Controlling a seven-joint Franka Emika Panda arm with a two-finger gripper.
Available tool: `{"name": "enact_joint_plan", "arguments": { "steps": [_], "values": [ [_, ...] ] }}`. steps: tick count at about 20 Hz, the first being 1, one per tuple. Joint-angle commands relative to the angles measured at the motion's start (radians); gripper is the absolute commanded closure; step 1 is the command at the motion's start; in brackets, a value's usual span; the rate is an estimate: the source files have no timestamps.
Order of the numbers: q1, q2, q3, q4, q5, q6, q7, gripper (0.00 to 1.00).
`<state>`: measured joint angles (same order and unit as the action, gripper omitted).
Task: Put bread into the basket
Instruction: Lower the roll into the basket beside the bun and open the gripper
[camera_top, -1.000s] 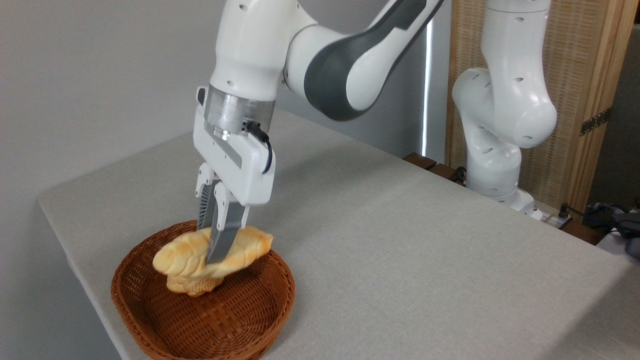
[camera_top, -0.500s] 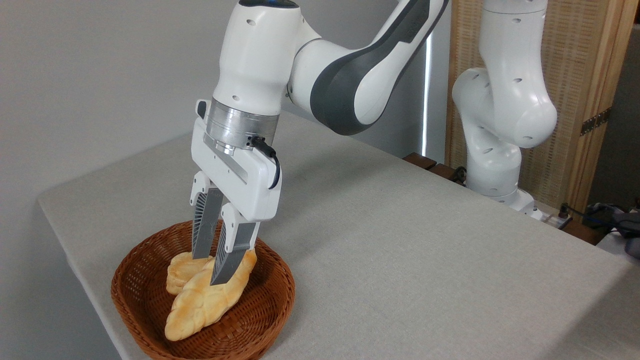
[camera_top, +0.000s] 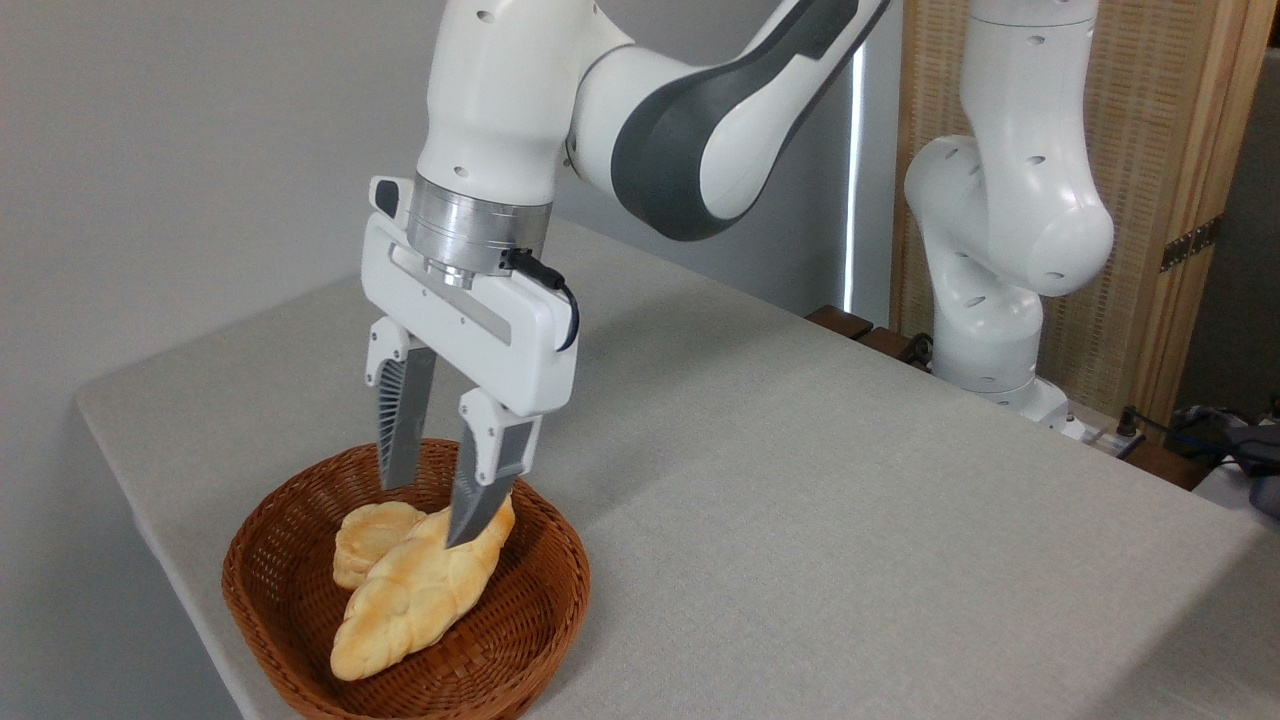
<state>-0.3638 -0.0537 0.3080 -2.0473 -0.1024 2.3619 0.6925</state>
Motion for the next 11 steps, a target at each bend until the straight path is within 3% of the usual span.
{"name": "enact_joint_plan", "arguments": {
  "steps": [1, 3, 9, 11],
  "values": [
    [-0.006, -0.035, 0.003, 0.068, 0.029, -0.223, -0.018, 0.00],
    [-0.006, -0.040, 0.003, 0.108, 0.056, -0.314, -0.018, 0.00],
    [-0.004, -0.052, 0.006, 0.194, 0.058, -0.541, -0.011, 0.00],
    [-0.004, -0.054, 0.008, 0.205, 0.058, -0.569, -0.007, 0.00]
  ]
}}
